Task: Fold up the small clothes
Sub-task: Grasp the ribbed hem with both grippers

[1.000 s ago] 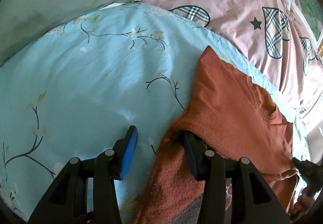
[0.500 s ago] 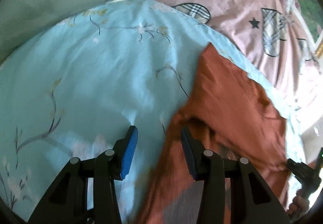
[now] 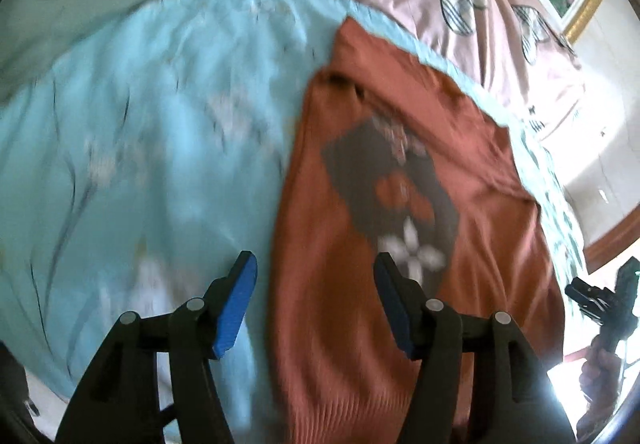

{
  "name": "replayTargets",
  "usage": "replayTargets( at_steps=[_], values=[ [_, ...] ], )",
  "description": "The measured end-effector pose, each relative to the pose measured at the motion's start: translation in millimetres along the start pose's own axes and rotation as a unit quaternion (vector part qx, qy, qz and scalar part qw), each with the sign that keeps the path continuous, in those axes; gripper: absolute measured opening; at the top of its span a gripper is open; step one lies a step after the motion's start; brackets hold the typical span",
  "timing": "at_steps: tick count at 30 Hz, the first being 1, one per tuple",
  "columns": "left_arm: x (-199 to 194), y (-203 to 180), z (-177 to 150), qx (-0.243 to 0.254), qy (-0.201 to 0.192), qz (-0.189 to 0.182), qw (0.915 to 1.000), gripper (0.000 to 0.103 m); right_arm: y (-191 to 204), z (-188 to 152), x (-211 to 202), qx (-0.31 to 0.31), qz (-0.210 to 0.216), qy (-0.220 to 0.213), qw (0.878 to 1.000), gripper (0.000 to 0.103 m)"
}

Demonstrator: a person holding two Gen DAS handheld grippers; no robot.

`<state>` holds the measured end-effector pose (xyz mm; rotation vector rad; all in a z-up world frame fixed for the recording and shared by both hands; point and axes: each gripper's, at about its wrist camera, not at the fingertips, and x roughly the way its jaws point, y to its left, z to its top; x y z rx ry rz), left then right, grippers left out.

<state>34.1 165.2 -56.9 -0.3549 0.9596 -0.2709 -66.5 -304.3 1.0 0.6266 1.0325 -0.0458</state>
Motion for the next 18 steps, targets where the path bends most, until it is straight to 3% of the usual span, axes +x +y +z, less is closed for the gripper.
replayTargets(
  at_steps=[5,10,12,13,18],
  values=[
    [-16.0,6.9,-35.4,0.011,0.01,-0.021,0.9997,0.062,-26.7,-29.0,7.4,0.027,0.052,0.019,0.998,0.048],
    [-22.8,8.7,-53.5,0.012,0.012,-0.024,0.9996,0.062,-15.3,-31.8,18.9,0.001,0.065,0.014,0.998,0.047],
    [-23.6,6.1,-56.2,0.017,0.01,-0.018,0.9997,0.062,-8.4,-31.0,23.7,-0.015,0.056,0.014,0.998,0.029],
    [-23.4,4.8,-56.4,0.018,0.011,-0.016,0.9997,0.062,-7.5,-31.1,26.0,-0.015,0.061,0.022,0.998,0.006],
    [-25.8,3.1,-61.3,0.025,0.023,-0.017,0.9993,0.062,-20.6,-39.1,-2.4,-0.01,0.067,0.007,0.998,0.006]
  ],
)
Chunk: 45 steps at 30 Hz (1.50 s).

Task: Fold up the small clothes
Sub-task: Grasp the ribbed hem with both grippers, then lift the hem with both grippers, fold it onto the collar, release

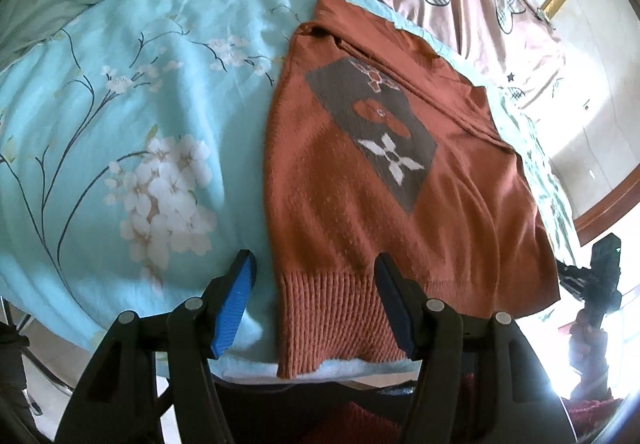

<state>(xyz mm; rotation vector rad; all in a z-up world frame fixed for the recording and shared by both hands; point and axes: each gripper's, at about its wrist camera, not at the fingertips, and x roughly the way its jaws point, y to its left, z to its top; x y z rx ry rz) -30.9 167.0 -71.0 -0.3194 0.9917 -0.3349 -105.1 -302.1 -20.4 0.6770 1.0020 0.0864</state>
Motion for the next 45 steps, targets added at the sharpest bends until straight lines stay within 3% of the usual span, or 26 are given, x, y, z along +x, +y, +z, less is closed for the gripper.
replayTargets(
  at_steps=[4,10,12,14,18,21,22,23,25,35,40,45],
  values=[
    [2.0,-0.5,-7.2,0.01,0.017,-0.001,0.9998,0.062,-24.6,-0.3,-33.7,0.024,0.003,-0.026,0.999,0.002],
    [7.9,0.8,-12.8,0.011,0.025,-0.011,0.9996,0.063,-32.5,-5.5,-24.0,0.028,0.036,-0.014,0.999,0.007],
    [7.7,3.5,-11.4,0.003,0.026,-0.023,0.9994,0.063,-34.8,-8.1,-26.6,0.024,0.042,-0.015,0.999,0.017],
    [7.8,6.2,-11.0,-0.005,0.028,-0.036,0.999,0.061,-36.1,-12.6,-28.3,0.013,0.043,-0.007,0.999,0.042],
    [10.4,4.4,-11.5,-0.01,0.034,-0.054,0.9979,0.051,-32.8,-22.4,-18.4,-0.004,0.078,0.013,0.997,0.046],
    [12.2,2.2,-12.6,0.0,0.035,-0.051,0.9981,0.037,-26.6,-28.0,8.1,-0.002,0.105,0.038,0.994,0.046],
    [11.5,2.4,-12.8,0.004,0.035,-0.048,0.9982,0.024,-22.7,-28.7,10.8,-0.007,0.111,0.033,0.993,0.046],
    [10.2,3.2,-13.5,0.006,0.036,-0.05,0.9981,0.005,-20.0,-28.5,10.5,-0.012,0.109,0.03,0.993,0.034],
    [4.1,5.6,-15.8,0.0,0.03,-0.072,0.997,0.005,-17.5,-27.8,7.0,-0.017,0.108,0.026,0.994,0.007],
    [-39.2,-1.8,-2.0,-0.026,-0.062,-0.133,0.9888,0.005,1.2,-6.0,-36.0,-0.031,0.154,-0.038,0.987,0.007],
    [-54.0,-9.7,30.9,-0.018,-0.103,-0.134,0.9855,0.005,12.7,29.1,-41.0,-0.033,0.153,-0.085,0.984,0.007],
    [-53.1,-22.6,83.5,-0.014,-0.151,-0.135,0.9792,0.005,20.3,84.2,-32.2,-0.031,0.145,-0.131,0.98,0.007]
  ],
)
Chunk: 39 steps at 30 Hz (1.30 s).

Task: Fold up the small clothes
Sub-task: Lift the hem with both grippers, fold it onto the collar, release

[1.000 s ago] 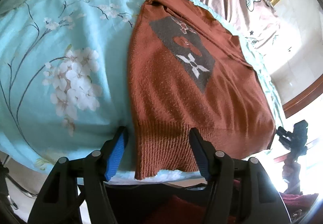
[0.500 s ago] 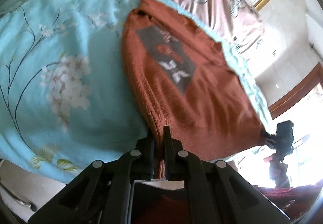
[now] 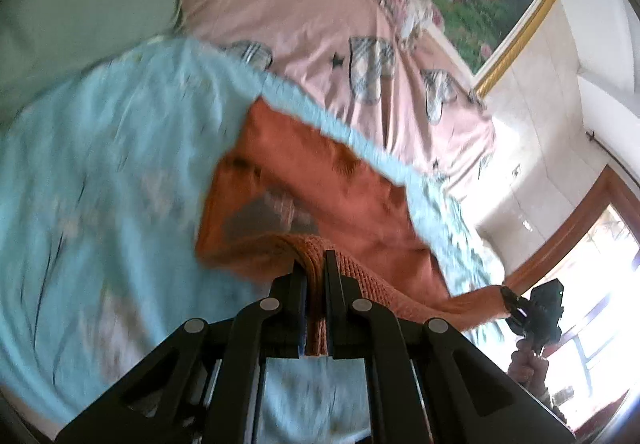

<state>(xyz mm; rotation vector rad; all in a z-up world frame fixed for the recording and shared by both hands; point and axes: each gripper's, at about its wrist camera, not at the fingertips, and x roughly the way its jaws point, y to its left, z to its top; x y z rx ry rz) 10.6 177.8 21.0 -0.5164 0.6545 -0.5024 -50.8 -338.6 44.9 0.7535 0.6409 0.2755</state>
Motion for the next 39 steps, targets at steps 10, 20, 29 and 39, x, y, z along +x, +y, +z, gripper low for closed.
replayTargets(
  at_steps=[10,20,29,39],
  values=[
    [94.7,-19.5,103.7,0.045,-0.036,0.044,0.9974,0.005,-17.9,102.7,82.1,-0.024,-0.104,-0.017,0.994,0.007],
    [212.1,18.7,158.7,0.028,0.006,0.086,0.9959,0.005,-73.7,155.5,167.1,0.009,-0.161,0.024,0.987,0.007],
    [285.3,74.7,152.0,-0.024,0.051,0.108,0.9926,0.009,-114.1,150.0,209.8,0.029,-0.216,0.079,0.973,0.015],
    [255.5,3.8,74.3,0.023,0.102,0.009,0.9944,0.04,-15.7,88.4,199.6,-0.111,-0.123,0.108,0.98,0.046]
  ],
)
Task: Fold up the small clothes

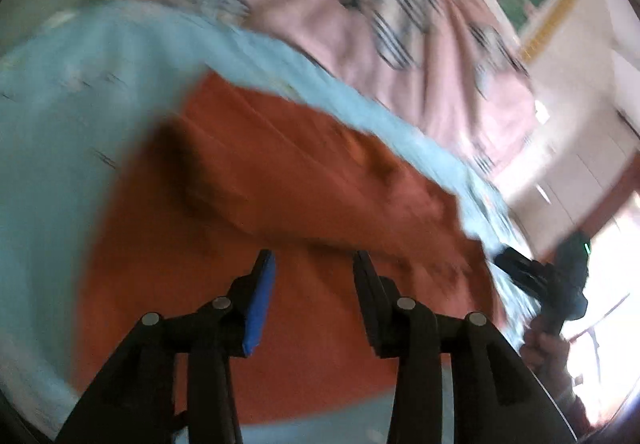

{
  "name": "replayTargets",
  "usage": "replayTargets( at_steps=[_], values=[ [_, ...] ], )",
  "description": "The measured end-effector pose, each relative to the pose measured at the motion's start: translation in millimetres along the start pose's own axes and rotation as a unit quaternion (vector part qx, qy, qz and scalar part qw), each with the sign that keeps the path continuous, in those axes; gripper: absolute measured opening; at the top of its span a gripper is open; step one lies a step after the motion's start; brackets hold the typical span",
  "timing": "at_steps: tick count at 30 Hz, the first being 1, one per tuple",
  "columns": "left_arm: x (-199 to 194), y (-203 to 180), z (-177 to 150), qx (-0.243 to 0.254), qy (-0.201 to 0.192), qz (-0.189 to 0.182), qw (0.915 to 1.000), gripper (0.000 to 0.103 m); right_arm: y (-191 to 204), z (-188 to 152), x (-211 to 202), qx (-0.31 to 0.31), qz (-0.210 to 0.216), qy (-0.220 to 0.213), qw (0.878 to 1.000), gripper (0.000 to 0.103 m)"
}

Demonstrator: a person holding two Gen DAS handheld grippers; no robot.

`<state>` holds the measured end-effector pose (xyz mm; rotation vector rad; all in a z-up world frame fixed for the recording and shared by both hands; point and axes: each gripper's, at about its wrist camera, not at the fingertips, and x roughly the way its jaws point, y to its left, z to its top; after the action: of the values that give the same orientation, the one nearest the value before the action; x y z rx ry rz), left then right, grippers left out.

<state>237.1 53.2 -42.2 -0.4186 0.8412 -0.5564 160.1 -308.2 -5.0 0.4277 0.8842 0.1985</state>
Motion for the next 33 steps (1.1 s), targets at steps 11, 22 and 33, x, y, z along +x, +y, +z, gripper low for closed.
replayTargets(
  at_steps=[11,22,33],
  values=[
    [80.9,6.6,47.8,0.025,0.071,0.074,0.9944,0.016,-8.5,35.0,76.2,-0.075,-0.122,0.093,0.985,0.041],
    [-0.4,54.6,83.6,-0.073,-0.049,0.125,0.9882,0.058,-51.2,37.8,-0.7,0.067,-0.162,-0.024,0.984,0.043],
    [-49.5,18.6,-48.1,-0.097,-0.022,0.06,0.9933,0.064,2.7,-40.4,-9.7,0.079,-0.088,-0.007,0.993,0.043]
  ],
)
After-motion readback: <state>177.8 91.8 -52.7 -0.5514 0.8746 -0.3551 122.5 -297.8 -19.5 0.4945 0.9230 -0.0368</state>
